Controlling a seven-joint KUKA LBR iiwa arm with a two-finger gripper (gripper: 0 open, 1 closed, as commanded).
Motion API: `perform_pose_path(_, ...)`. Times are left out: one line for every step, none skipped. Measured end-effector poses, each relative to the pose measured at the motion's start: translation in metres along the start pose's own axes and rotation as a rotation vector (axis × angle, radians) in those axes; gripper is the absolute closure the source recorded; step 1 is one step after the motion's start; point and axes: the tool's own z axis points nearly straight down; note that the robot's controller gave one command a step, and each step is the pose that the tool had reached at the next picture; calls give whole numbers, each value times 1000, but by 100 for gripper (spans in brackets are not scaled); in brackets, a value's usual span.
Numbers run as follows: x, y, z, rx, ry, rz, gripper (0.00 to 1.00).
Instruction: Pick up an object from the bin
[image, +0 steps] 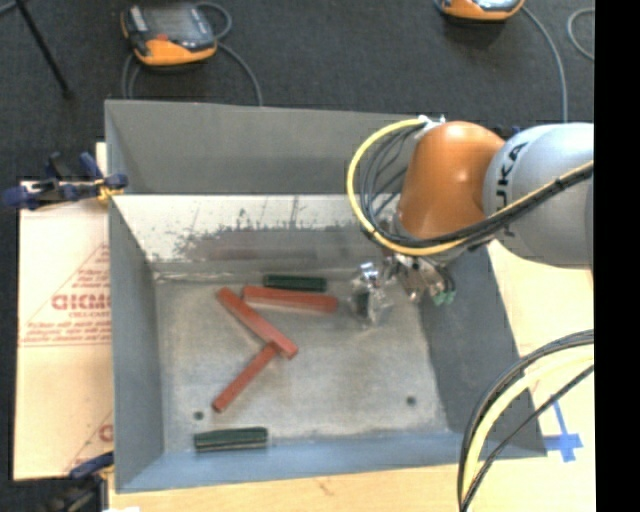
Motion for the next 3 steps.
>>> perform_pose_path(-11,13,-63,0,-6,37,100)
perform_pose_path(-11,8,-113,2,-7,-54,100)
perform_pose_path(-6,7,-126,7,-14,-169,100)
